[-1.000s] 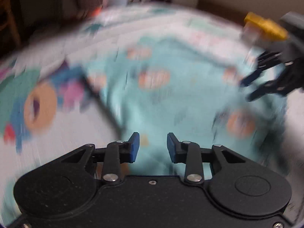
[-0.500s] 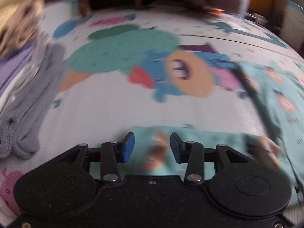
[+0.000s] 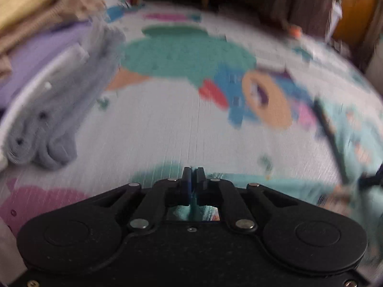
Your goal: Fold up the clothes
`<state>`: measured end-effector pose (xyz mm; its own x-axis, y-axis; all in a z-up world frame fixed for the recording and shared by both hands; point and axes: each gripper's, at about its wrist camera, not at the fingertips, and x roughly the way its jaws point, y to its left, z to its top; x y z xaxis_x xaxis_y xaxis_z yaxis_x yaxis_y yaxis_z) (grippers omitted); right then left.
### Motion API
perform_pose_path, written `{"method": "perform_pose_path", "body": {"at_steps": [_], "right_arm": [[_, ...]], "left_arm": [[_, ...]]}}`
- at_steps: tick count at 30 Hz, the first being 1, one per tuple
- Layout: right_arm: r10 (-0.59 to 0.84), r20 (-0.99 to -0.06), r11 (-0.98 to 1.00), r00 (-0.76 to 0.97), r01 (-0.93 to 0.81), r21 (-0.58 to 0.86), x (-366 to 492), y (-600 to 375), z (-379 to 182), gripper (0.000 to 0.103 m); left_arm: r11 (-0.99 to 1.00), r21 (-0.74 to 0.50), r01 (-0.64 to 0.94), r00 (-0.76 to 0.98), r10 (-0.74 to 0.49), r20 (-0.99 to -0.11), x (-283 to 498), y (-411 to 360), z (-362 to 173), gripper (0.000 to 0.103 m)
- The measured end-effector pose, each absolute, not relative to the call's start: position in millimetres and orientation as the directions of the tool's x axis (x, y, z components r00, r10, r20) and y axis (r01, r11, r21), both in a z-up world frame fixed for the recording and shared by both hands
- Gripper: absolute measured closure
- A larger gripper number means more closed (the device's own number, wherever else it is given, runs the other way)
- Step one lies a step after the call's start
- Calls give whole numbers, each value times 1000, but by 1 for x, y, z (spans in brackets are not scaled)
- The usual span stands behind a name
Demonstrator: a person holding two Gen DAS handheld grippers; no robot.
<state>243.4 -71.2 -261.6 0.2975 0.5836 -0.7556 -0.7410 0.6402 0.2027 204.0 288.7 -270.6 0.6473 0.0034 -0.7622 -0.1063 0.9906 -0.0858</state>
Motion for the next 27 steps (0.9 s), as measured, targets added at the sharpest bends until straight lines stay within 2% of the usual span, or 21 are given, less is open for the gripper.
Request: {"method": "perform_pose_path", "body": {"at_steps": [2, 3, 4, 5, 6, 7, 9, 11, 15, 19, 20, 21, 22, 27], "right_arm": [[560, -766, 644, 316, -748, 162, 239, -66, -261, 96], [545, -773, 647, 325, -749, 141, 237, -63, -261, 96], [528, -781, 660, 333, -740, 131, 237, -60, -260, 95], [506, -789, 670, 348, -735, 106, 235, -58, -258, 94], [488, -789, 666, 372, -744, 61, 228, -56, -256, 91], [495, -776, 645, 391, -764, 26, 219, -56, -252, 86], [545, -740, 587, 394, -810, 2, 200, -54, -246, 86], [584, -729, 518, 356, -855, -3, 180, -45, -245, 86], [613, -753, 342, 241, -940, -23, 139, -25, -251, 86], [602, -772, 307, 204, -952, -12, 125, -20, -254, 84], [606, -769, 316, 200, -949, 2, 127, -22, -253, 84], [611, -767, 324, 197, -946, 15, 128, -24, -253, 84], [614, -765, 332, 196, -943, 24, 129, -25, -252, 84], [624, -748, 366, 229, -930, 21, 132, -32, -248, 74]], "left_arm": [[989, -86, -118, 645, 10, -764, 199, 293, -266, 99], [989, -81, -126, 642, 20, -766, 202, 293, -264, 94], [989, -43, -138, 646, 57, -761, 200, 292, -260, 92], [990, 24, -139, 661, 111, -742, 196, 288, -253, 85], [989, 88, -122, 685, 149, -713, 189, 282, -244, 84], [989, 116, -95, 710, 149, -688, 180, 276, -236, 84], [994, 109, -24, 736, 92, -671, 165, 261, -224, 84], [996, 75, 55, 707, 14, -707, 155, 246, -224, 84], [999, 49, 21, 658, 23, -753, 161, 250, -251, 82], [957, 231, 176, 731, 30, -682, 185, 243, -254, 80], [953, 228, 199, 736, 8, -677, 192, 245, -252, 80], [949, 226, 222, 741, -13, -672, 198, 247, -250, 74], [956, 213, 204, 748, -11, -664, 200, 251, -243, 72], [998, 54, -26, 761, 55, -646, 174, 285, -216, 73]]}}
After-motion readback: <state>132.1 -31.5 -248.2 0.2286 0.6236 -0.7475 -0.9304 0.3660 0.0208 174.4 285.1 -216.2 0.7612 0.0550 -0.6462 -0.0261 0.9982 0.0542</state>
